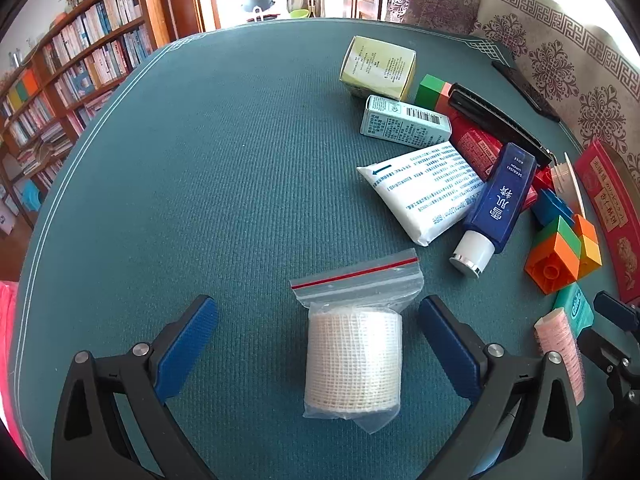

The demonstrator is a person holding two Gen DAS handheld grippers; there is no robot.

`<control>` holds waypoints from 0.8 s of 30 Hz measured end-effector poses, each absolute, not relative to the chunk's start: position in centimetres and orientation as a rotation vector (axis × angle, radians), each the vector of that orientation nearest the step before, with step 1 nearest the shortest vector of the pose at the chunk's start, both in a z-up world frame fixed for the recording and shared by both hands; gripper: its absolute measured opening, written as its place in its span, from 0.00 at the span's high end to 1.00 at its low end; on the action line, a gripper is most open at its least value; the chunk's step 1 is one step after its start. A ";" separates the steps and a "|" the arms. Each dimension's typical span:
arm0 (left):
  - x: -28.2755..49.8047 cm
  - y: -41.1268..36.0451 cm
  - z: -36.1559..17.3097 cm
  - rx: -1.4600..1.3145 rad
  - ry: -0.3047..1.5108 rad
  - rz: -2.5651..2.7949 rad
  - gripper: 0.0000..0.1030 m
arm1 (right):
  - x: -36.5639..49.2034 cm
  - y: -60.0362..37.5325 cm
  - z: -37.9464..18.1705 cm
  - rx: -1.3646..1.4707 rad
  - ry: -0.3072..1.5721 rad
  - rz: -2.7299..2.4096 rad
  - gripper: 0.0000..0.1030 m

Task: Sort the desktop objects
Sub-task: 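Grasp the bagged white bandage roll with left tool while right tool grasps the teal Glide floss box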

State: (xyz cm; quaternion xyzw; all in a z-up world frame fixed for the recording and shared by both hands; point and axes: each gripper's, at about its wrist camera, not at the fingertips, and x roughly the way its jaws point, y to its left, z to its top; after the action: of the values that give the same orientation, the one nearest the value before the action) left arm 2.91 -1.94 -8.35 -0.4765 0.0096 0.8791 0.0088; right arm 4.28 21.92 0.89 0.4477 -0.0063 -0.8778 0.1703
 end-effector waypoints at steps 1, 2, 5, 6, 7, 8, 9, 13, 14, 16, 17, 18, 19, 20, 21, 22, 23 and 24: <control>3.0 -1.9 -8.3 -1.485 0.033 2.741 0.01 | 4.3 21.9 0.9 1.272 -0.015 -2.494 0.36; 3.1 -1.8 -8.1 -1.476 0.037 2.740 0.05 | 4.3 21.9 0.9 1.272 -0.012 -2.494 0.36; 3.6 -1.6 -7.7 -1.452 0.054 2.742 0.16 | 4.3 21.8 0.9 1.274 -0.003 -2.493 0.36; 3.7 -1.6 -7.5 -1.445 0.058 2.742 0.20 | 4.3 21.7 0.9 1.274 -0.001 -2.492 0.36; 3.9 -1.5 -7.4 -1.439 0.062 2.740 0.21 | 4.2 21.6 0.9 1.274 0.001 -2.491 0.36; 4.0 -1.5 -7.3 -1.433 0.065 2.739 0.23 | 4.2 21.5 1.0 1.273 0.003 -2.489 0.36; 4.5 -1.8 -7.8 -1.415 0.058 2.753 0.26 | 4.2 21.4 1.0 1.274 0.008 -2.488 0.36; 5.1 -3.0 -8.6 -1.381 0.045 2.786 0.40 | 3.9 21.0 0.8 1.302 0.040 -2.492 0.36; 5.1 -3.0 -8.5 -1.375 0.043 2.790 0.48 | 3.8 20.9 0.7 1.317 0.050 -2.493 0.36; 5.2 -3.5 -8.6 -1.363 0.026 2.791 0.60 | 3.4 20.6 0.3 1.347 0.067 -2.483 0.36; 5.2 -3.6 -8.6 -1.361 0.011 2.786 0.60 | 3.4 20.5 0.4 1.346 0.083 -2.487 0.36; 6.0 -3.1 -8.5 -1.358 0.003 2.782 0.61 | 3.3 20.2 0.4 1.350 0.102 -2.486 0.36; 6.2 -3.2 -8.5 -1.355 -0.007 2.780 0.61 | 3.2 20.0 0.4 1.352 0.120 -2.486 0.36; 6.3 -3.2 -8.4 -1.353 -0.014 2.778 0.61 | 3.1 19.8 0.4 1.353 0.139 -2.488 0.36; 6.3 -3.2 -8.4 -1.350 -0.019 2.778 0.61 | 3.1 19.6 0.3 1.352 0.155 -2.489 0.36; 6.2 -3.0 -8.3 -1.346 -0.017 2.780 0.61 | 3.0 19.6 0.3 1.351 0.165 -2.491 0.36; 6.5 -3.2 -8.3 -1.341 -0.014 2.783 0.61 | 3.1 19.5 0.3 1.351 0.168 -2.492 0.36; 6.8 -3.2 -8.2 -1.335 -0.008 2.789 0.61 | 3.1 19.6 0.2 1.350 0.169 -2.491 0.36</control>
State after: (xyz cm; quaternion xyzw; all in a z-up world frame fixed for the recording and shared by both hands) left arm 6.76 -3.21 -8.20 -0.4316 -0.0025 0.9017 0.0250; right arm 3.05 19.56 0.24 0.4702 0.0588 -0.8676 0.1511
